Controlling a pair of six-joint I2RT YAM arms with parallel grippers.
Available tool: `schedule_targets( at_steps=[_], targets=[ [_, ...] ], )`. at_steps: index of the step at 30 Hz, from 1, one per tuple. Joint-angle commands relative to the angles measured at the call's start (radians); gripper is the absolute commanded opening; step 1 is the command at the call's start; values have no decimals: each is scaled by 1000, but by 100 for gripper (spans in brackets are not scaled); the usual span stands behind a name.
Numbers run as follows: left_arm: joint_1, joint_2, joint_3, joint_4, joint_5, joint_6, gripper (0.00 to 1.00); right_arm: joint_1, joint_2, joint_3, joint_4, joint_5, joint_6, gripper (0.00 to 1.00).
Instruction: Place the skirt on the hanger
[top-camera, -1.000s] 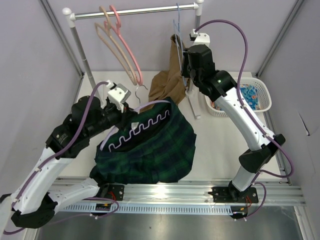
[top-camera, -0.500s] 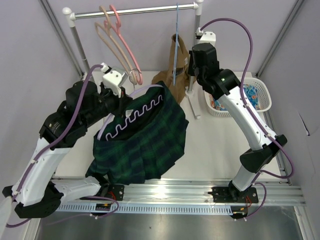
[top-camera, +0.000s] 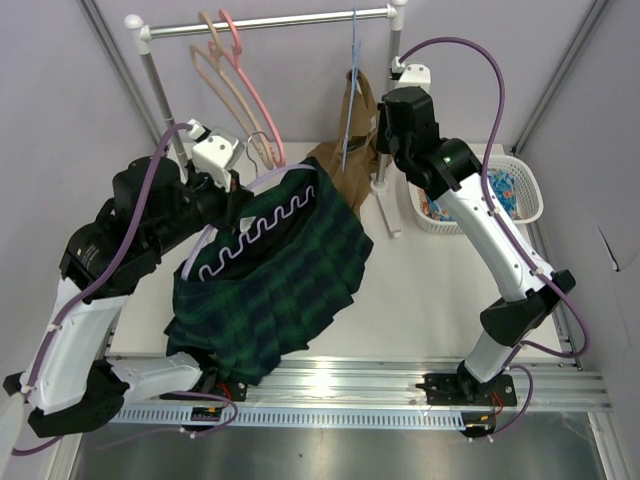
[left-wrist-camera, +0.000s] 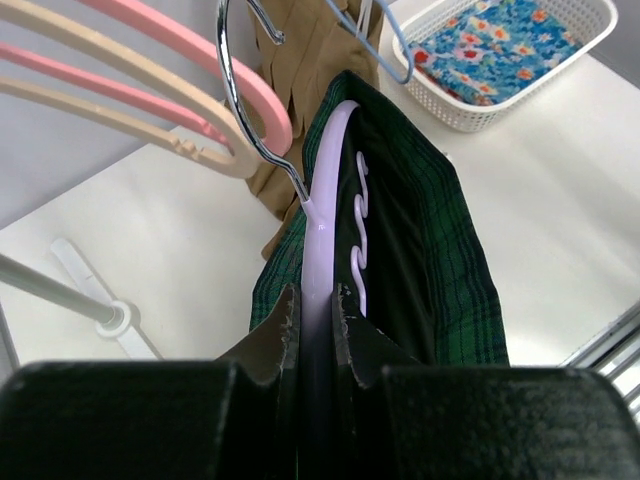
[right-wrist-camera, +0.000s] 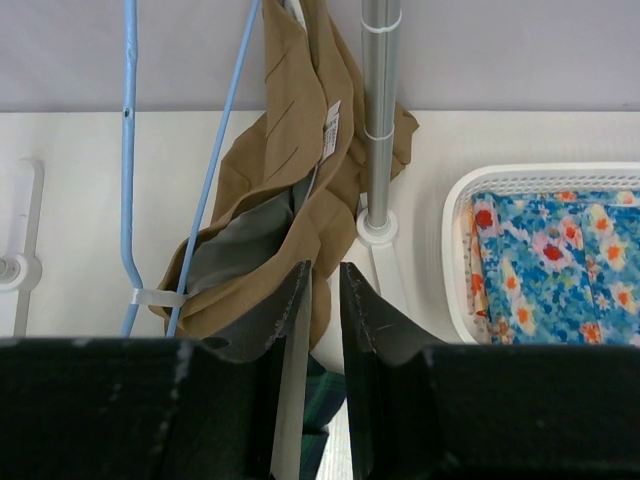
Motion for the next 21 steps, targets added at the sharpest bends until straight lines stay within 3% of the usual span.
schedule_targets(
  at_steps=[1,8,21],
  targets=[
    [6,-29,66,53,-68,-17,0,5,-48,28,-12,-16,3,23],
    [6,-57,96,59,-235,-43,0,40,-65,27,-19,-14,7,23],
    [8,-62,194,18,-300,-33,0,77,-86,15,-25,4,11,23]
  ],
)
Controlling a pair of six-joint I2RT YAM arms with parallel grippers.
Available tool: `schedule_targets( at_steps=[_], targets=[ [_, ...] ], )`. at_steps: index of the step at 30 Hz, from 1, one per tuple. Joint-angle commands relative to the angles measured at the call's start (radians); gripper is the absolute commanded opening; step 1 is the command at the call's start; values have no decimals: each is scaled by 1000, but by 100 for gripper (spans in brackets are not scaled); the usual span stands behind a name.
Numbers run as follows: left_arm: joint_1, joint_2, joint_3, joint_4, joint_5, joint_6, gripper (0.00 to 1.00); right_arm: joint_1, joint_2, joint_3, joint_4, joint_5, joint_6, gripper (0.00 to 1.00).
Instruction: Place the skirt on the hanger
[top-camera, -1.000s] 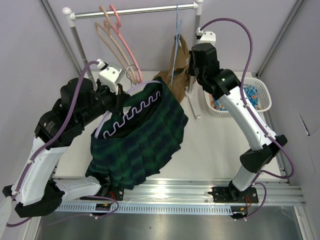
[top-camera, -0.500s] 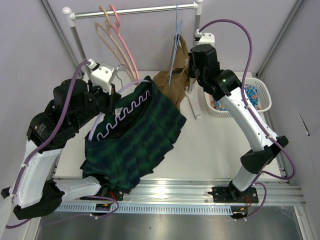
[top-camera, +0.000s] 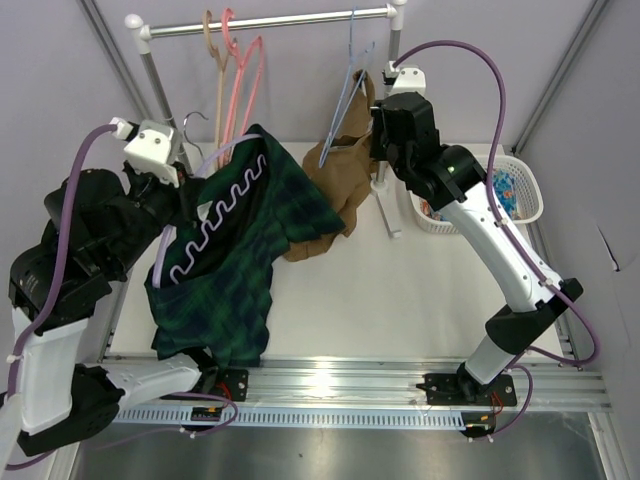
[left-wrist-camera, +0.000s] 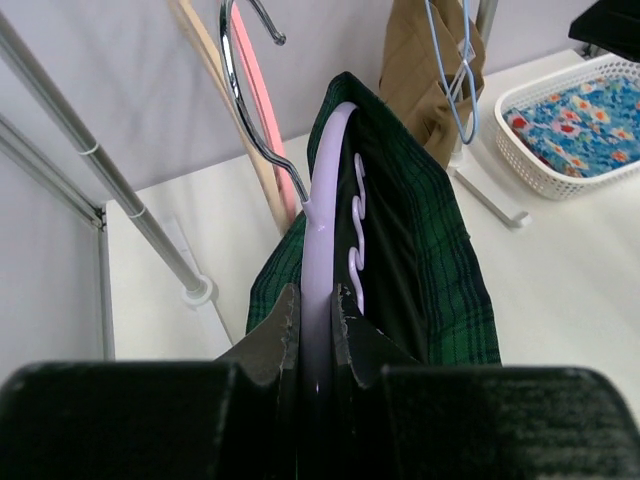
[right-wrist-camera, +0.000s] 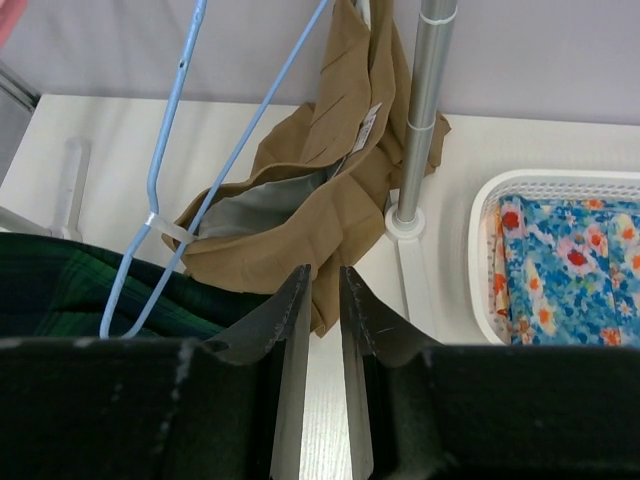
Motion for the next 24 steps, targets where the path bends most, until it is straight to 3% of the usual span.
schedule_targets(
  at_steps=[1,24],
  targets=[
    [7,-9,70,96,-47,-4,0,7,-41,15,4,14,9,23],
    [7,88,243,223,-152,155,0,8,-78,-25,-4,17,7,23]
  ],
)
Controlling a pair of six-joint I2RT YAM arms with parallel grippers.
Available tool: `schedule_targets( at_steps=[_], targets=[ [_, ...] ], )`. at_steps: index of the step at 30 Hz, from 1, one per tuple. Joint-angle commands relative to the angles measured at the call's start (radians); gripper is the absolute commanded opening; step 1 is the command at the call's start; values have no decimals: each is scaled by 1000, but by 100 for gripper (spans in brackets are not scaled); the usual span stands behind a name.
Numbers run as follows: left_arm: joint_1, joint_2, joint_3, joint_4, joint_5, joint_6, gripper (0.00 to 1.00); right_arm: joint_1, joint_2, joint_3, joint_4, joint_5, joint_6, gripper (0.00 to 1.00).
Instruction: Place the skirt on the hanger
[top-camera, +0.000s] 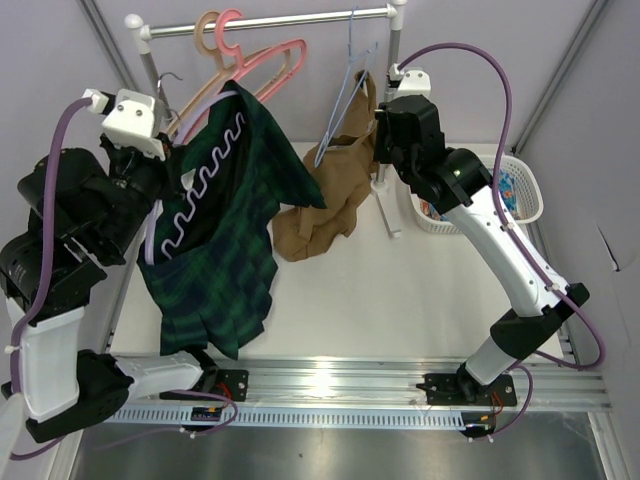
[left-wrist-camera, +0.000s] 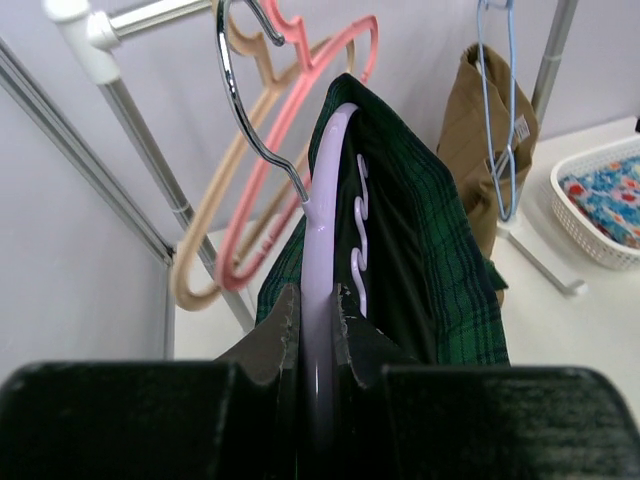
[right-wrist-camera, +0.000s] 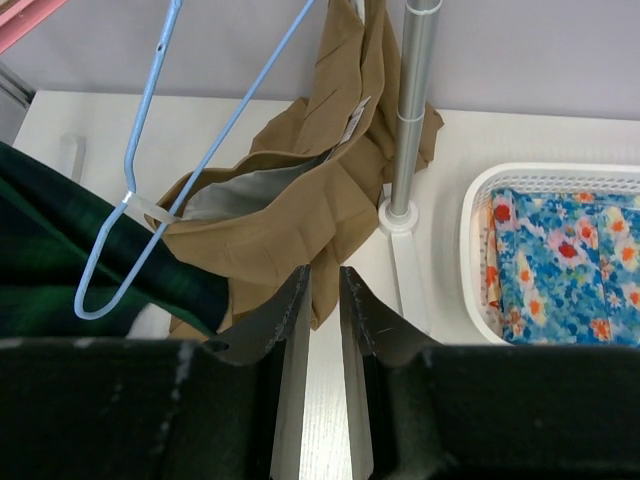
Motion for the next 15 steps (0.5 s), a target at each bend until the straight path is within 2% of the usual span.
schedule_targets(
  at_steps=[1,5,10,15],
  targets=[
    [6,-7,51,190,-34,57,0,4,-43,8,7,12,7,23],
    [6,8,31,219,-35,105,0,5,-49,3,2,12,7,23],
    [6,22,-27,301,52,132,0,5,-60,-7,5,12,10,23],
    [10,100,-15,353,63,139,0,4,-75,-34,13,15,10,22]
  ],
)
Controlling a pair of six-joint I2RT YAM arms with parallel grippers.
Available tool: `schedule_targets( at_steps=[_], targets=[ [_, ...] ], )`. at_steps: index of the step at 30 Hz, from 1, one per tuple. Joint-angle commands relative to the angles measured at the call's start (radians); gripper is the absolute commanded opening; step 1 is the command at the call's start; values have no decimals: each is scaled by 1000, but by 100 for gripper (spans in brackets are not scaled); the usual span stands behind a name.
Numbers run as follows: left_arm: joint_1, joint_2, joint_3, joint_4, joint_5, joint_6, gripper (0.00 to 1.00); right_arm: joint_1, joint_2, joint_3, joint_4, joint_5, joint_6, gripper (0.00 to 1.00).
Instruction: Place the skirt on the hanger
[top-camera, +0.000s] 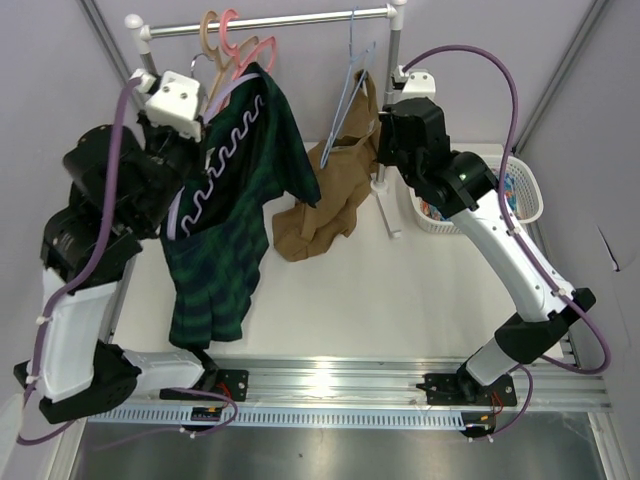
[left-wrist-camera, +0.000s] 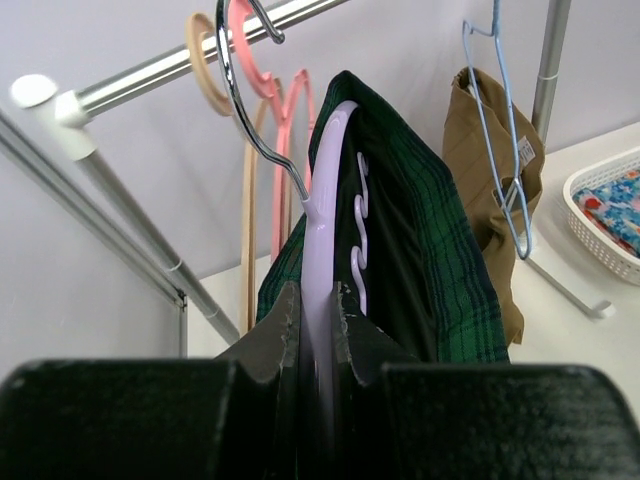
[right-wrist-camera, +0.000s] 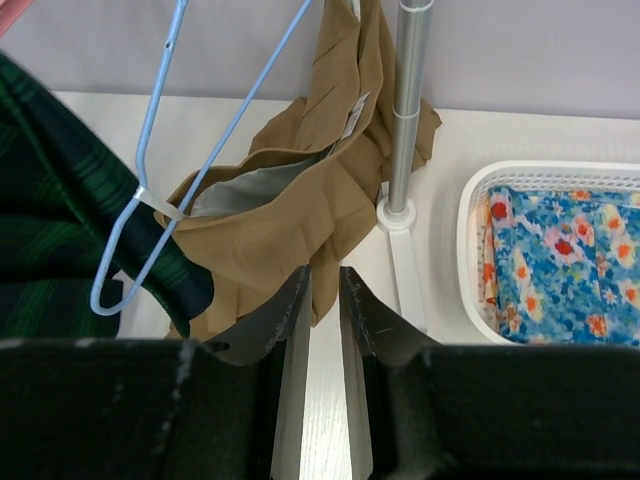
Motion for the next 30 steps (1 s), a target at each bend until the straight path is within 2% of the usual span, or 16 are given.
schedule_targets(
  at_steps=[1,11,22,30],
  targets=[
    [17,50,30,209,28,32,0,2,-53,-14,15,15,10,23],
    [89,179,106,265,46,35,0,-29,-115,-83,33,-2,4,23],
    [187,308,214,285,192,-25,0,-54,-158,-133,50,-19,1,23],
    [242,380,258,317,238,-48,0,-72,-176,-156,62,-39,-4,23]
  ],
)
